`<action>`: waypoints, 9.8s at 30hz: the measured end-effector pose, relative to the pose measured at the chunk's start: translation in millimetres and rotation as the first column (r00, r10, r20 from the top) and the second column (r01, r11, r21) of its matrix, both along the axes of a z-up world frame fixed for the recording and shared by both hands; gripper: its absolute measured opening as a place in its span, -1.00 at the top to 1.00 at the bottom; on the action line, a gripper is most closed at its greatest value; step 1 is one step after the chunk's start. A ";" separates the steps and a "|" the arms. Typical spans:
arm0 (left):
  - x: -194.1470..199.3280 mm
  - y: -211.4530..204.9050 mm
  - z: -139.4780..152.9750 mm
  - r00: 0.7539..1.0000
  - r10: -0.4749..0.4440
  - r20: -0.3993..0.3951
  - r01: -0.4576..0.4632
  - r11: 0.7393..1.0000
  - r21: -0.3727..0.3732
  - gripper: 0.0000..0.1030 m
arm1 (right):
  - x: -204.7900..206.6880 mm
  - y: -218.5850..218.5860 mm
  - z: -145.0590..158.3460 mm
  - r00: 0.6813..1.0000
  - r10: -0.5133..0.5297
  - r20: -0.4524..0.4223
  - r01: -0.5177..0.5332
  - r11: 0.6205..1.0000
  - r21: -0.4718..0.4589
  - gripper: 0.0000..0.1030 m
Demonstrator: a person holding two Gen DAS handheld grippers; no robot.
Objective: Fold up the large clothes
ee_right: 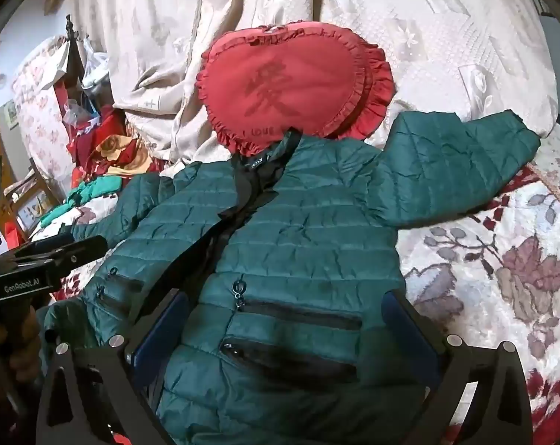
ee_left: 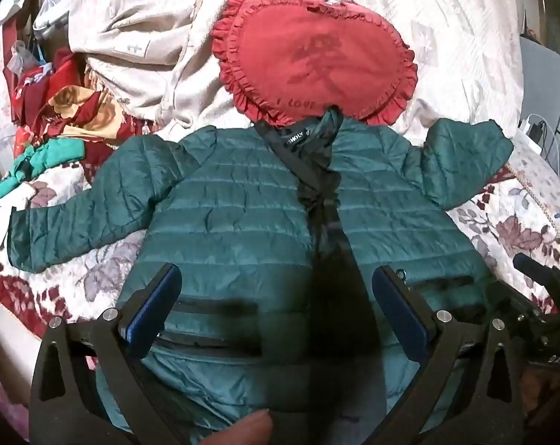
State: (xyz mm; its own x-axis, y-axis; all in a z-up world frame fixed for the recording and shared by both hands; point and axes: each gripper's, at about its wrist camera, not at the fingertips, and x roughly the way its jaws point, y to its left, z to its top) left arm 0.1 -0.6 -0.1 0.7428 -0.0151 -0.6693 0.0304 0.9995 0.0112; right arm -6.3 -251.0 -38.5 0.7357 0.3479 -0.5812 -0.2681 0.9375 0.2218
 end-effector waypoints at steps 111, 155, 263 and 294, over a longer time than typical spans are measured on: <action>107.8 28.1 -93.0 0.994 -0.043 -0.096 0.041 0.999 -0.020 -0.99 | 78.4 3.8 -15.1 0.991 -0.083 -0.101 0.069 0.988 -0.141 -0.95; 108.6 22.7 -94.9 0.993 -0.064 -0.101 0.064 0.998 -0.007 -0.99 | 76.3 10.8 -16.2 0.993 -0.070 -0.091 0.054 0.984 -0.168 -0.95; 23.2 451.6 -137.3 0.696 0.716 -0.063 -0.593 0.522 -0.613 -0.72 | 72.7 20.0 -20.0 0.996 -0.032 -0.085 0.018 0.987 -0.161 -0.95; 59.6 416.8 -48.4 0.823 0.568 0.027 -0.491 0.734 -0.470 0.84 | 80.0 13.7 -27.4 0.988 -0.081 -0.129 0.057 0.982 -0.180 -0.95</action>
State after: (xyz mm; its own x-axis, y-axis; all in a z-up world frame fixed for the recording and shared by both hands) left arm 59.7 416.2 -48.5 0.8104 0.1610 -0.5633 -0.4688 0.7549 -0.4586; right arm 73.6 -237.2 -65.8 0.6650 0.1829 -0.7241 -0.1798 0.9802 0.0826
